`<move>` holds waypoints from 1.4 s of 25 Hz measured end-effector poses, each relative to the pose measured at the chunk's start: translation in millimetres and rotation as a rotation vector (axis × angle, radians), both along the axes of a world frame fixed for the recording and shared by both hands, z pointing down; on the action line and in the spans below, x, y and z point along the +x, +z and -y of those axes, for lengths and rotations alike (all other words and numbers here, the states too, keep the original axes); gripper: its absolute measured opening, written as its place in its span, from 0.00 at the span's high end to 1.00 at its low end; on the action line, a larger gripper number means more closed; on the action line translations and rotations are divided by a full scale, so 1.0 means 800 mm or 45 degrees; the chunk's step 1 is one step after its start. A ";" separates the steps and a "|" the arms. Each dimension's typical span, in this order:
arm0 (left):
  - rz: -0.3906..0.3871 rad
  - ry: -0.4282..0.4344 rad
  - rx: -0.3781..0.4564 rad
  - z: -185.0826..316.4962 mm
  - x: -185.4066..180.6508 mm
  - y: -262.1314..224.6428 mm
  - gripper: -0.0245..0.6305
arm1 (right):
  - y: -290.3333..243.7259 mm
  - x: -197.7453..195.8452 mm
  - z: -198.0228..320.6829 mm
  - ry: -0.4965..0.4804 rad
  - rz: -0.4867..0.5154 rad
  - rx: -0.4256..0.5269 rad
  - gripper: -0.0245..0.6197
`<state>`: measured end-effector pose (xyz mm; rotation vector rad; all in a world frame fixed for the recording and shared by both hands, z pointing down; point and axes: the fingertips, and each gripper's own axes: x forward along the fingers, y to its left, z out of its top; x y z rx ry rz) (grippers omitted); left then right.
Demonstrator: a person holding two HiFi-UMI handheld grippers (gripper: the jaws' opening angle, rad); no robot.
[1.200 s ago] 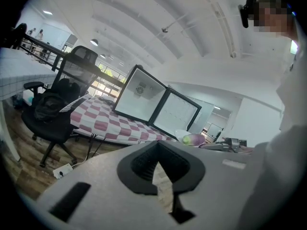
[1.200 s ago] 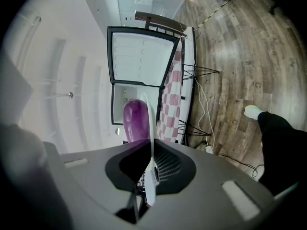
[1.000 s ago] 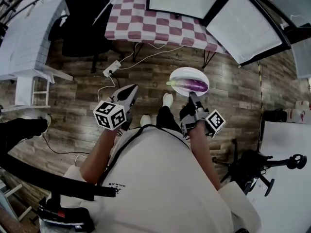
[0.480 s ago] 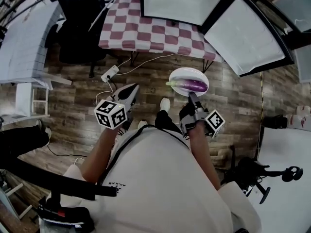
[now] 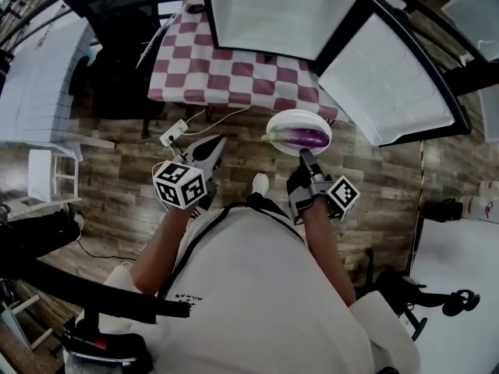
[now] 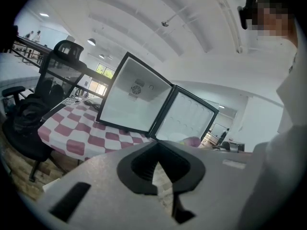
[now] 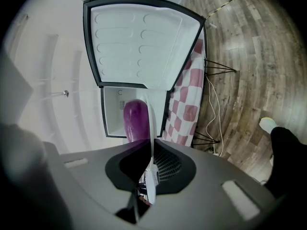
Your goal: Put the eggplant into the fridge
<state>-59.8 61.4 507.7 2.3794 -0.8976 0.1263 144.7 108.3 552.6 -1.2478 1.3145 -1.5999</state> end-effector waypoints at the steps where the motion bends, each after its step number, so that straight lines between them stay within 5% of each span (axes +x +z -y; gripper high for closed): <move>1: 0.002 -0.004 0.000 0.006 0.007 0.000 0.95 | 0.001 0.007 0.007 -0.006 0.002 0.000 0.92; 18: 0.020 -0.114 0.008 0.086 0.095 0.002 0.95 | 0.013 0.074 0.104 -0.193 -0.004 -0.003 0.92; 35: 0.021 -0.122 -0.019 0.101 0.114 0.016 0.95 | 0.024 0.079 0.117 -0.240 0.000 -0.020 0.92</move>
